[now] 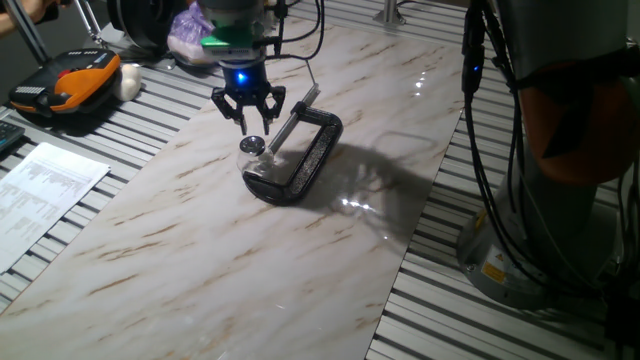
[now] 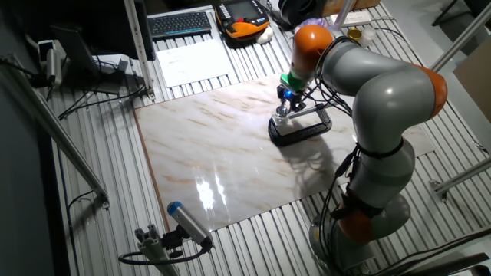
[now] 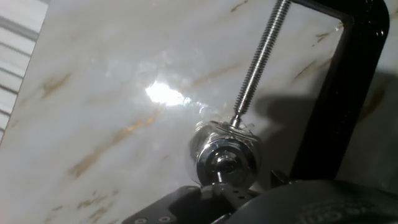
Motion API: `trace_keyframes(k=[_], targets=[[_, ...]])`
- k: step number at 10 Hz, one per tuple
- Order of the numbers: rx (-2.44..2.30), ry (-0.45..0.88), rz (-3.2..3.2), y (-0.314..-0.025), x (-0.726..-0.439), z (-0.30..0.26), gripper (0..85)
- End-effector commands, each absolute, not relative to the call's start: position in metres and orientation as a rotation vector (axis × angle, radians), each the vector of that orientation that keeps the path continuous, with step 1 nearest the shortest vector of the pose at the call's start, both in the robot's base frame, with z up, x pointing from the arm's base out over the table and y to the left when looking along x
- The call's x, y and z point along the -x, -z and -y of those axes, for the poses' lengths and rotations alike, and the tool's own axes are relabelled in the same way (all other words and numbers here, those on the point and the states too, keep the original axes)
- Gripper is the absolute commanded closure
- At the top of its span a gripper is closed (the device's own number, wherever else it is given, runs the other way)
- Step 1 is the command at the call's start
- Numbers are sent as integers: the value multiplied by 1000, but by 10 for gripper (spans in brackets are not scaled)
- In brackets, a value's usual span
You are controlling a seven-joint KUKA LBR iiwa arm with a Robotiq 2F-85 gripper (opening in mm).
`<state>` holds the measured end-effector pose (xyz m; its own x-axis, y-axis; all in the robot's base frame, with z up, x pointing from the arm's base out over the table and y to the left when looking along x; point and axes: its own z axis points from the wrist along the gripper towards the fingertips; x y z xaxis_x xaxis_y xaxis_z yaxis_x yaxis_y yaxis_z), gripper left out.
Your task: Unscrew the lid from the jar
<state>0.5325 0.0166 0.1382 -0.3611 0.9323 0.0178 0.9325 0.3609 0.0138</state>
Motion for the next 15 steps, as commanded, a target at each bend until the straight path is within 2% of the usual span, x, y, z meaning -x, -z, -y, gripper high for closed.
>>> trace_keyframes(k=[1,2,3,15], targets=[[2119,23,2317,-138,-532,-16,510],[2173,13,2270,-138,-533,-16,510],[2185,13,2258,-138,-532,-16,680],[2355,26,2083,-137,-532,-16,680]])
